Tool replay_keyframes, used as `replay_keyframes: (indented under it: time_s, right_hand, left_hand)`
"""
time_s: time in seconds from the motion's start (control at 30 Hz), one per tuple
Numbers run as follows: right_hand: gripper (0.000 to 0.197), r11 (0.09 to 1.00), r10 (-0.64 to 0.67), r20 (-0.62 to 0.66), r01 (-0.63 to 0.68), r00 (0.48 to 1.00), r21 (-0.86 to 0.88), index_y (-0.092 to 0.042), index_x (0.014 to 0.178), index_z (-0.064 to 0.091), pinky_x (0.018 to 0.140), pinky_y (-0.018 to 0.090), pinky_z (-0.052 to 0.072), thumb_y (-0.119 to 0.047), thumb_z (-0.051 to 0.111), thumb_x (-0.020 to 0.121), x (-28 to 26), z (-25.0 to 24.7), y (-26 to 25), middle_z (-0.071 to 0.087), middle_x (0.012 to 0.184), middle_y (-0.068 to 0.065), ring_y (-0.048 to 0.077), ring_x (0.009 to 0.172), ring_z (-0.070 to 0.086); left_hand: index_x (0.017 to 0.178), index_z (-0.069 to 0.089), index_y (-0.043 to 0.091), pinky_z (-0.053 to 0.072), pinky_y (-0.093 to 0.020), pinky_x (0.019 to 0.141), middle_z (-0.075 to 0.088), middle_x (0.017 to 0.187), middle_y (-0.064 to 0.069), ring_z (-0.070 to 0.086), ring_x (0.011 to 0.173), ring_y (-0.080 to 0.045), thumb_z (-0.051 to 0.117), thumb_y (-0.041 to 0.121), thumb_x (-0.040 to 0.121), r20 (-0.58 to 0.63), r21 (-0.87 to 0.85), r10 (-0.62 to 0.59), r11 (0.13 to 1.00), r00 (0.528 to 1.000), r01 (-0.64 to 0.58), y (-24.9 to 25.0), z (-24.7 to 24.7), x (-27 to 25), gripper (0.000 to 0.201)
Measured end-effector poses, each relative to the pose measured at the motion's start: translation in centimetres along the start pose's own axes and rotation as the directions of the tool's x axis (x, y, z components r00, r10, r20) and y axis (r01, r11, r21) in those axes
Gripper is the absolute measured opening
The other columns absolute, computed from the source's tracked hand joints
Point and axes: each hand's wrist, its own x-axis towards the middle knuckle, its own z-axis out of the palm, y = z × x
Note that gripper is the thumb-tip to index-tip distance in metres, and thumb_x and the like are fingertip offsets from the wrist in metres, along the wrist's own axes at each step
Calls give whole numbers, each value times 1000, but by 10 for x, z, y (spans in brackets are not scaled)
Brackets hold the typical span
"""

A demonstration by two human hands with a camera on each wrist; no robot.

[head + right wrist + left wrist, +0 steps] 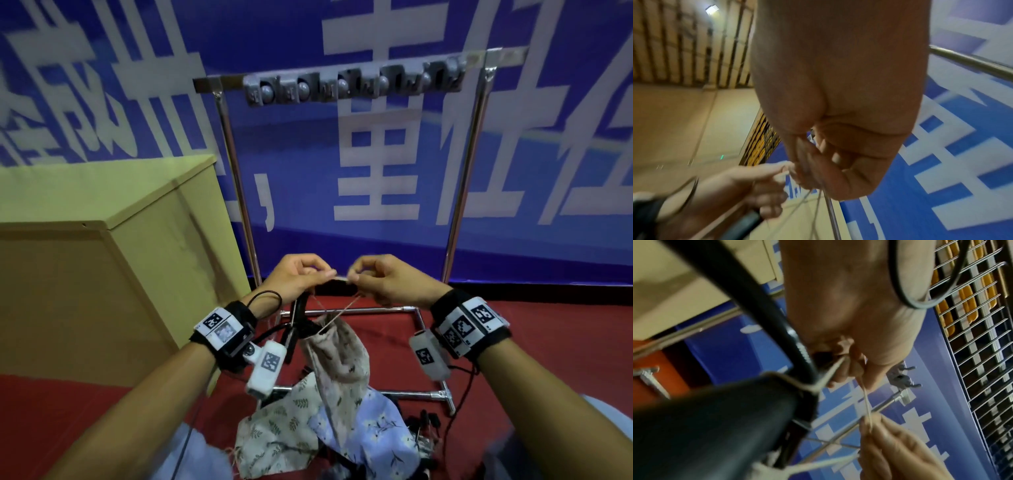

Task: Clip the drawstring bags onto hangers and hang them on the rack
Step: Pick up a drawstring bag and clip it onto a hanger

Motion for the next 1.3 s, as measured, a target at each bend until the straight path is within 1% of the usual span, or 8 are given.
replay_keyframes:
  time_s: [0.2, 0.4, 0.5, 0.8, 1.0, 1.1, 1.23, 1.3]
  right_hand:
    - [22, 838, -231, -90, 151, 969, -524, -20, 85, 70, 57, 19, 40, -33, 60, 100, 51, -22, -68, 67, 69, -8, 3, 57, 54]
    - [19, 743, -431, -243, 188, 869, -643, -19, 90, 66, 61, 38, 47, -32, 56, 101, 127, -52, -163, 65, 74, -2, 21, 66, 57]
    - [18, 721, -445, -305, 135, 842, -680, -24, 90, 61, 65, 39, 50, -35, 54, 100, 170, -64, -200, 68, 85, 4, 29, 78, 62]
    - [20, 780, -328, -489, -60, 808, -623, -10, 93, 60, 74, 44, 54, -26, 52, 100, 276, -60, -254, 67, 98, 19, 40, 91, 63]
    - [14, 813, -178, -501, -160, 847, -560, -9, 82, 51, 64, 37, 47, -8, 52, 96, 305, -46, -237, 53, 89, 17, 36, 79, 58]
    - [27, 858, -179, -508, -119, 843, -500, -15, 70, 43, 63, 38, 49, -9, 49, 96, 307, -43, -219, 59, 83, 15, 34, 76, 59]
    - [24, 888, -162, -477, -84, 864, -452, -12, 80, 60, 71, 45, 59, -18, 47, 100, 301, -41, -203, 69, 80, 17, 36, 77, 67]
    - [25, 916, -152, -462, -51, 874, -397, -7, 84, 64, 61, 41, 59, -17, 48, 101, 296, -40, -202, 71, 82, 19, 34, 69, 67]
  left_hand:
    - [82, 75, 22, 33, -29, 54, 50, 57, -3, 42, 53, -12, 58, 42, 99, 128, 429, 78, 894, 989, -126, 61, -78, 28, 32]
    - [76, 64, 16, 44, -34, 56, 61, 64, -10, 56, 56, -21, 55, 42, 100, -46, 577, 262, 794, 964, -188, 131, -163, 63, 37]
    - [78, 60, 8, 32, -23, 51, 49, 58, 0, 40, 48, -4, 53, 35, 103, -125, 630, 332, 755, 935, -184, 155, -193, 87, 37]
    - [87, 52, 15, 48, -46, 68, 62, 79, -8, 56, 76, -35, 41, 28, 104, -374, 735, 357, 677, 856, 38, 156, -242, 156, 25]
    - [87, 54, 16, 52, -47, 73, 65, 85, -12, 59, 80, -36, 39, 27, 104, -343, 720, 254, 690, 904, 80, 118, -244, 171, 25]
    - [90, 53, 20, 52, -44, 73, 66, 87, -11, 60, 81, -36, 38, 24, 101, -348, 672, 230, 737, 909, 71, 107, -233, 171, 19]
    - [93, 58, 11, 50, -33, 61, 59, 71, -1, 58, 62, -20, 38, 22, 107, -382, 500, 189, 865, 905, 31, 112, -218, 168, 27]
    - [92, 58, 10, 47, -17, 53, 58, 68, 2, 59, 57, -13, 37, 21, 108, -392, 477, 174, 878, 903, 38, 114, -215, 165, 28]
